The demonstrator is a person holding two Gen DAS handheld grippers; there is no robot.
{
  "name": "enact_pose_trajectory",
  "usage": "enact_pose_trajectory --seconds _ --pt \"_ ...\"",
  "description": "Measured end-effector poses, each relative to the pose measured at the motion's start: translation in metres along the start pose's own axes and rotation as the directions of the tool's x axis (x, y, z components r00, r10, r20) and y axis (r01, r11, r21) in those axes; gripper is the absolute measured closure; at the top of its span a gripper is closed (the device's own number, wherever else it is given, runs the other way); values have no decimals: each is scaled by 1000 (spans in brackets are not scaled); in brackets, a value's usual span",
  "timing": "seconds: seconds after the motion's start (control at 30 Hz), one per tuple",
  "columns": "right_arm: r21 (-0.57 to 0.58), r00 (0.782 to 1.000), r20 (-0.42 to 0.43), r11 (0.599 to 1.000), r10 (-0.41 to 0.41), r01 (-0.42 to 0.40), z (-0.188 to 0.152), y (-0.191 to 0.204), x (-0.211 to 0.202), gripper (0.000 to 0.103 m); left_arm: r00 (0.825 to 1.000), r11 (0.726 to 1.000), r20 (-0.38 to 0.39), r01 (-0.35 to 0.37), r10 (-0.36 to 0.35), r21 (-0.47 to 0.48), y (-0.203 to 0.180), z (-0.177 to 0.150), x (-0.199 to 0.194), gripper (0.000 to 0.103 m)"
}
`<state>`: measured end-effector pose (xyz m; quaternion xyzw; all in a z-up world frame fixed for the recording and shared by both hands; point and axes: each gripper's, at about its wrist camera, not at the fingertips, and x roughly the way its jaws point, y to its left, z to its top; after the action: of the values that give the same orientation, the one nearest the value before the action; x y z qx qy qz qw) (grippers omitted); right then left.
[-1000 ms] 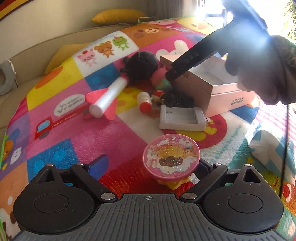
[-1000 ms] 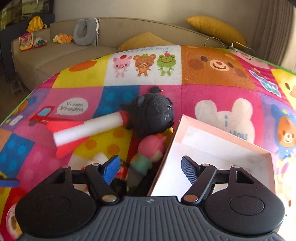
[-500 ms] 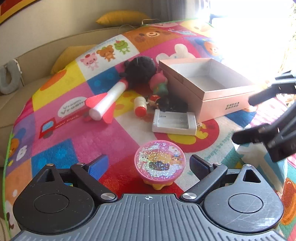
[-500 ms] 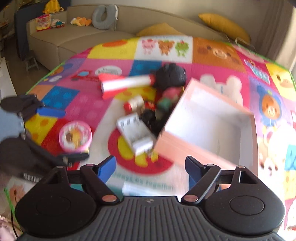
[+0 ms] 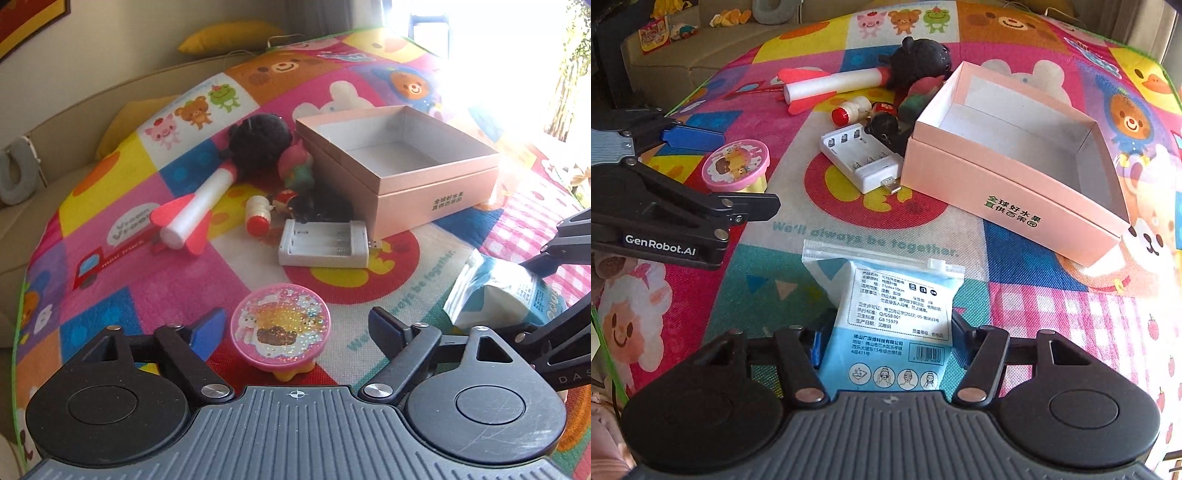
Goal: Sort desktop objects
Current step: 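Move the right tool with the packet toward the box while the left holds the toy, then open the right tool over the pink box while the left tool drops the toy in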
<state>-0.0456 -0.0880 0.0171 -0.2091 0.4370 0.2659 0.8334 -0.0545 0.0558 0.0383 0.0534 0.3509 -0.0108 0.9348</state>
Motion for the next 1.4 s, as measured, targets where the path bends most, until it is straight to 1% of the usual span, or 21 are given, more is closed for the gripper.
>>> enact_pose_trajectory --seconds 0.07,0.13,0.17,0.2,0.37,0.6,0.73,0.87,0.97,1.03,1.13,1.2,1.27,1.33,1.4 --pt "-2 1000 6 1000 0 0 -1 0 -1 42 1000 1000 1 -6 6 3 -3 0 0 20" --pt "4 1000 9 1000 3 -3 -1 -1 -1 43 1000 1000 5 -10 10 7 -4 1 0 30" --pt "8 1000 10 1000 3 -3 -2 -2 -1 43 1000 1000 4 -12 12 10 -5 1 0 39" --pt "12 1000 11 1000 2 -2 -2 -2 -1 43 1000 1000 2 -11 11 9 -5 2 1 42" --pt "26 1000 20 1000 -3 2 -5 -2 -7 43 1000 999 5 -6 6 37 -11 0 -7 42" --pt "9 997 72 1000 -21 20 -8 1 -32 43 999 997 40 10 -13 81 -22 -1 -34 42" --pt "5 994 102 999 -35 35 -6 1 -45 44 997 995 70 19 -26 95 -29 5 -45 42" --pt "10 991 127 999 -47 46 2 -3 -51 44 995 995 95 29 -38 99 -35 17 -44 42" --pt "9 987 145 998 -64 63 13 -8 -50 44 992 996 115 43 -52 80 -35 34 -37 42" --pt "20 982 174 997 -78 75 24 -18 -52 44 989 997 134 52 -60 60 -32 52 -28 42" --pt "39 965 231 993 -121 115 47 -36 -55 45 983 997 168 63 -68 35 -29 90 -11 42" --pt "56 949 268 986 -164 155 66 -53 -53 45 980 998 187 68 -70 16 -26 115 3 42" --pt "76 935 288 978 -207 193 86 -71 -49 45 978 996 194 87 -83 -9 -23 139 22 42" --pt "98 923 293 968 -250 231 106 -89 -41 45 977 993 187 109 -101 -33 -21 154 40 42" --pt "122 921 273 960 -278 254 125 -108 -27 45 978 989 168 136 -124 -62 -18 167 62 42"
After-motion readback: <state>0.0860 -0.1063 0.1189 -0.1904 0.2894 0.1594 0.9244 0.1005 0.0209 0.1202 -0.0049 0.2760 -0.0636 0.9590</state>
